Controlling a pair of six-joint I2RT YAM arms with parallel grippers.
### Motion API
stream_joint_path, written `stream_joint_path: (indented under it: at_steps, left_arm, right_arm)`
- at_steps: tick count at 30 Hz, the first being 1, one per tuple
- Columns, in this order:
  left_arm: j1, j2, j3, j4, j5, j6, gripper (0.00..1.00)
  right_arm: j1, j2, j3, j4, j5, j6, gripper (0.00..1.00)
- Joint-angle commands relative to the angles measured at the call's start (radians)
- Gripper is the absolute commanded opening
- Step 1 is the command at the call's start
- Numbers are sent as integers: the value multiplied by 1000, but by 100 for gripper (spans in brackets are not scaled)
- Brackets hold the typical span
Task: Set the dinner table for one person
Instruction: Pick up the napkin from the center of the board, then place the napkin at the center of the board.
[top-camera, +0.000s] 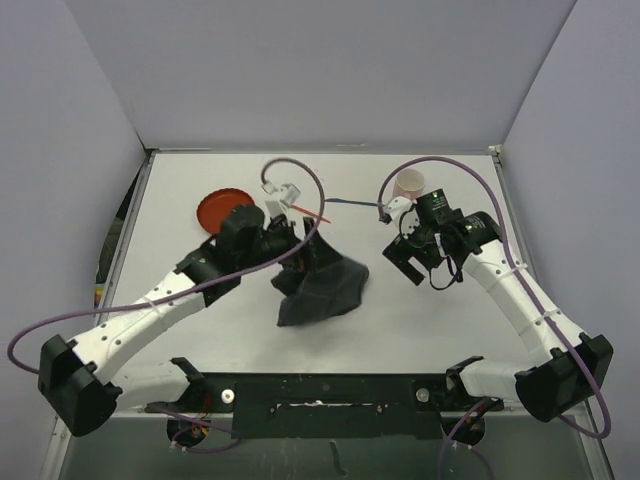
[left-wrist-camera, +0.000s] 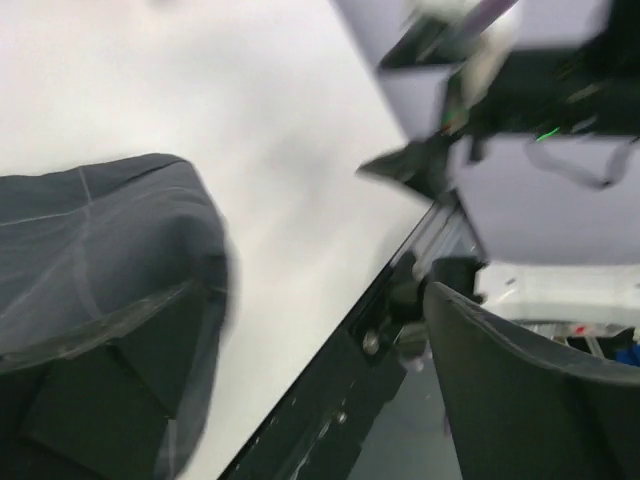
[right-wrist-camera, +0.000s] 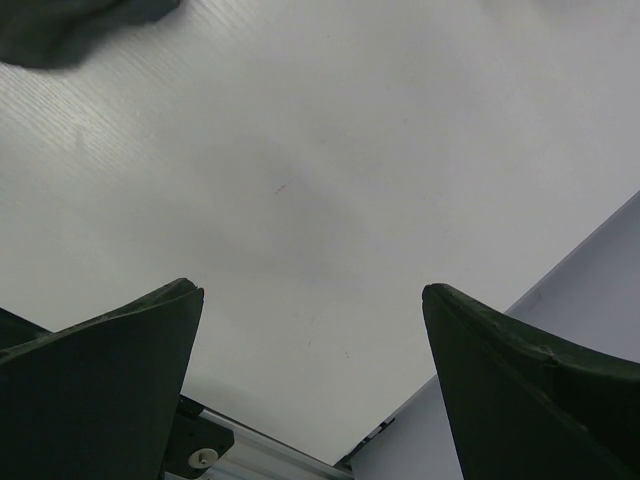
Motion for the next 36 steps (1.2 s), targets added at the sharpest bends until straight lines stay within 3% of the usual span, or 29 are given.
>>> stream_joint_path:
  at_steps: [1,4,7,12,16,19,21,23,25,27,31,36]
  left_arm:
    - [-120,109,-249,189,-1,-129,98]
    - [-224,183,-284,247,-73,-134,98]
    - [-255,217,-214,216,-90,-88,98]
    - [-256,201,-45,93,-91,-16,98]
    - [-258,126,165,-97,-148,101,98]
    - [-258,59,356,-330,-324,208,98]
    - [-251,14,422,-483,-582,252,98]
    - [-238,-38,409,-610,-827,228,98]
    - [-199,-102,344,-689,-939,188,98]
    - [-145,-169,258,-718,-944,133,98]
    - [-65,-298,91,-714,-876,32,98]
    - [-58,-368,82,-742,-859,-1,98]
  right_arm:
    - [3,12,-7,25,-5,-5,98]
    - [8,21,8,16,5,-9,98]
    - [15,33,30,7,-10,-8,98]
    - [27,69,69,17,-36,3,98]
    - [35,90,62,78,-2,6,98]
    - [102,109,66,157,62,3,98]
    - [202,144,78,242,258,-23,98]
    - [309,194,81,365,524,-108,98]
    - [367,239,50,568,728,-273,98]
    - [377,266,73,685,754,-364,98]
    - [389,341,262,645,708,-324,98]
    - [438,452,492,753,786,-456,98]
